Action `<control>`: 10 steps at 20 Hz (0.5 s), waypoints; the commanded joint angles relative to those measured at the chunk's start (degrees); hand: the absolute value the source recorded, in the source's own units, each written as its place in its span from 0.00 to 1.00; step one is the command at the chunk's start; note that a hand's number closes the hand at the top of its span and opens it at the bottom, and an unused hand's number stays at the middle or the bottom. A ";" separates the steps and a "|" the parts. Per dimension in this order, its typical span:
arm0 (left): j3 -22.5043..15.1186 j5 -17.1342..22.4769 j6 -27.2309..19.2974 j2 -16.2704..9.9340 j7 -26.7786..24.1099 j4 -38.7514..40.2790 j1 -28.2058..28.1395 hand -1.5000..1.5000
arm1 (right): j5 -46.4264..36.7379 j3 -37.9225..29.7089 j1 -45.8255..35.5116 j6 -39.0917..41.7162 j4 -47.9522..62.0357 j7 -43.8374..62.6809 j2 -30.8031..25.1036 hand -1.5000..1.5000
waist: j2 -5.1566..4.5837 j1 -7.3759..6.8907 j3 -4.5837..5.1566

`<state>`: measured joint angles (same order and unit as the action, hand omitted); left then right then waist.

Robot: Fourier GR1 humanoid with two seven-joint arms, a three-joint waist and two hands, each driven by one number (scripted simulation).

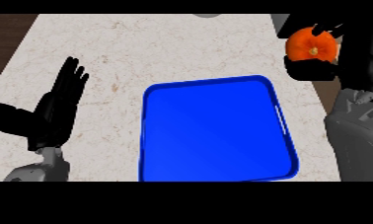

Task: Pick the squash from the tray and place it in the cardboard box

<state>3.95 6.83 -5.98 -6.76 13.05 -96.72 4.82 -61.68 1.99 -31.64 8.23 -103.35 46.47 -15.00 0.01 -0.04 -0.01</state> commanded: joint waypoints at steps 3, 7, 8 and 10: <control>0.39 -1.22 -1.18 1.17 -2.46 4.96 4.02 0.50 | -1.26 -5.71 1.14 -4.15 8.24 -7.81 -6.44 1.00 | -0.13 0.09 0.01; 0.28 -1.23 -0.70 0.68 -1.41 4.71 4.34 0.50 | -0.31 -9.27 -0.89 -7.11 19.92 -15.14 -10.48 1.00 | -0.19 -0.26 0.00; -1.52 -1.03 0.08 1.57 -0.55 0.96 -0.59 0.50 | 0.80 -10.58 0.69 -6.56 19.89 -16.52 -11.67 1.00 | -0.08 -0.35 -0.01; 2.43 1.19 1.46 -1.13 -0.78 3.42 3.34 0.50 | -1.69 -9.84 0.90 -12.92 26.59 -18.30 -9.62 1.00 | -0.18 -0.41 0.00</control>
<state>4.25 6.60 -5.65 -6.46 12.21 -94.63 6.42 -62.02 -6.85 -31.21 0.11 -84.35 32.12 -24.15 -0.14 -0.39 -0.01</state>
